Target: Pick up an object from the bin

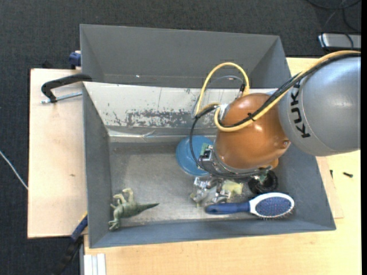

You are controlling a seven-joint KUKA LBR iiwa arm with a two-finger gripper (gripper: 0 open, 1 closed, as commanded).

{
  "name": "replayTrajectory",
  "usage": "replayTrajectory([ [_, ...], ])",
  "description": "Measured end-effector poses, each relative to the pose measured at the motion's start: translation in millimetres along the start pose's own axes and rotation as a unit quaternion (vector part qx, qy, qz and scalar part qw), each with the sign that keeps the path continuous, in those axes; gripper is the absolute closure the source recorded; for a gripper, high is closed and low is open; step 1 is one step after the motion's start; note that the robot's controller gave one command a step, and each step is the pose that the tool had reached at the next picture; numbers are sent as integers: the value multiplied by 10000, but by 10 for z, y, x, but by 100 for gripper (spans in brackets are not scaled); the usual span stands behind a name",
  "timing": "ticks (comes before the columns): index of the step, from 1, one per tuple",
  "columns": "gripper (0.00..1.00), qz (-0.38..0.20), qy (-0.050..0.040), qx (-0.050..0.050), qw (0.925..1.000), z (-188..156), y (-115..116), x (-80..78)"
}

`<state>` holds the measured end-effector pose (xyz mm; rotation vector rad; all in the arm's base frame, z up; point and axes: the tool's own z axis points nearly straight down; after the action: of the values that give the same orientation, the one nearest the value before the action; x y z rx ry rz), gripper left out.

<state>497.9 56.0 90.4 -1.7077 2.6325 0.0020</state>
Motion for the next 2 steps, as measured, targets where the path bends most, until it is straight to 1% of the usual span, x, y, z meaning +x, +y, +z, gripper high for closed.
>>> replayTrajectory([
  [1,100,-189,-4,56,9998,-809,-287,510],
  [2,0,-223,2,2,9998,-765,-249,477],
])
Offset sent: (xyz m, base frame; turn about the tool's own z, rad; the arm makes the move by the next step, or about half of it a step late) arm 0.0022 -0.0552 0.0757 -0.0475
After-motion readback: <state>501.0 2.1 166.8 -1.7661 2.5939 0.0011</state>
